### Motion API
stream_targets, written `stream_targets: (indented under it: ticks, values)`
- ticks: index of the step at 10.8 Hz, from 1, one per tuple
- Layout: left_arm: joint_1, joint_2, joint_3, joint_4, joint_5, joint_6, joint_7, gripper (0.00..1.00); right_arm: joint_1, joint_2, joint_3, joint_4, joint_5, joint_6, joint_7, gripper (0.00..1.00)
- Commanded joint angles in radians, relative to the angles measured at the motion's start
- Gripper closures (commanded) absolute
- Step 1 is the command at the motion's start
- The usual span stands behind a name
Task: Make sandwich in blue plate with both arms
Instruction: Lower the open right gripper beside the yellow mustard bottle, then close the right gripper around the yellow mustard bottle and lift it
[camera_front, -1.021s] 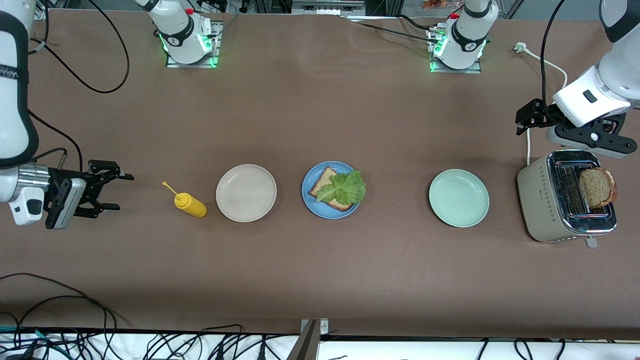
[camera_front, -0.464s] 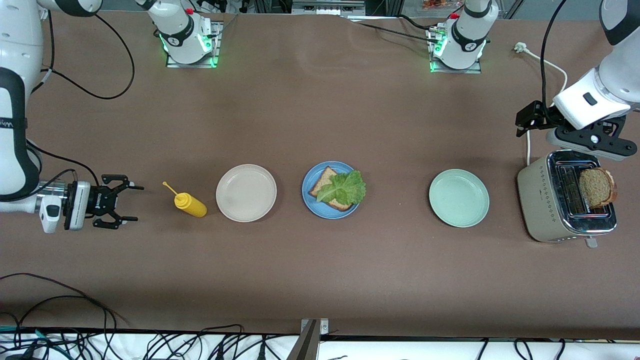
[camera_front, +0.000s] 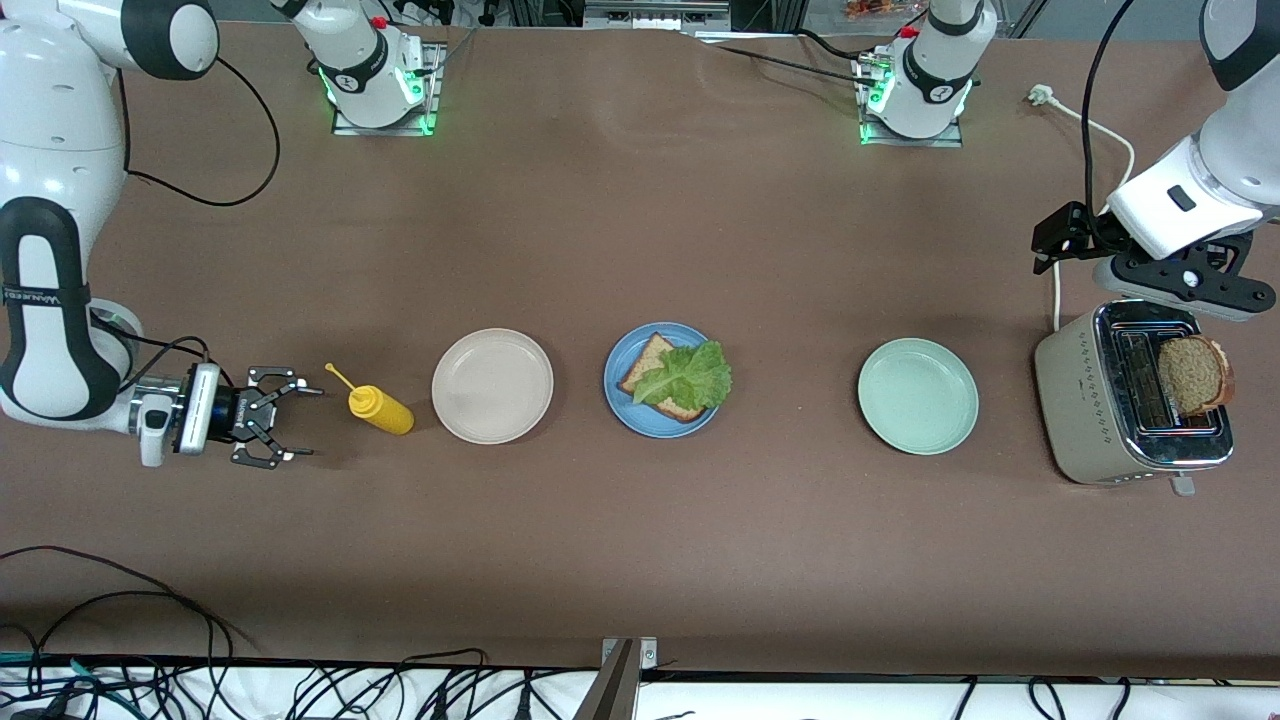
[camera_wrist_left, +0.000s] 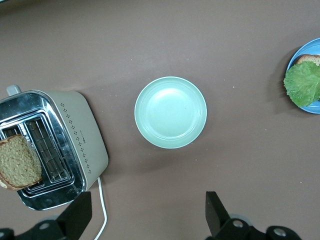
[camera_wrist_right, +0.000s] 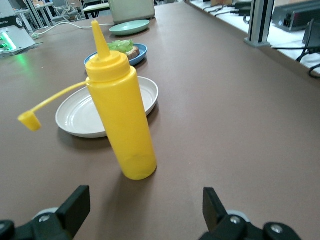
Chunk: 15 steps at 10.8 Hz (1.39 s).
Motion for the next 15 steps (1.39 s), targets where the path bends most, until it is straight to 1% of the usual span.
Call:
stream_targets:
  ticks: [1, 3, 5, 9, 12, 15]
  values:
    - [0.0, 0.01, 0.007, 0.026, -0.021, -0.015, 0.015, 0.0, 0.018, 0.021, 0.011, 0.008, 0.091, 0.027, -0.115, 0.0]
    - [0.01, 0.01, 0.007, 0.026, -0.021, -0.015, 0.015, 0.0, 0.041, 0.042, 0.013, 0.005, 0.133, 0.06, -0.155, 0.0]
    - [0.018, 0.01, 0.006, 0.026, -0.022, -0.015, 0.015, 0.0, 0.078, 0.082, 0.013, 0.005, 0.229, 0.067, -0.217, 0.0]
    - [0.035, 0.01, 0.006, 0.026, -0.022, -0.015, 0.018, 0.0, 0.107, 0.1, 0.013, -0.043, 0.306, 0.071, -0.287, 0.0]
    - [0.035, 0.01, 0.006, 0.025, -0.022, -0.015, 0.018, 0.0, 0.107, 0.099, 0.013, -0.085, 0.306, 0.035, -0.313, 0.0]
    - [0.037, 0.012, 0.006, 0.023, -0.022, -0.015, 0.015, 0.0, 0.101, 0.099, 0.0, -0.11, 0.303, -0.085, -0.341, 0.0]
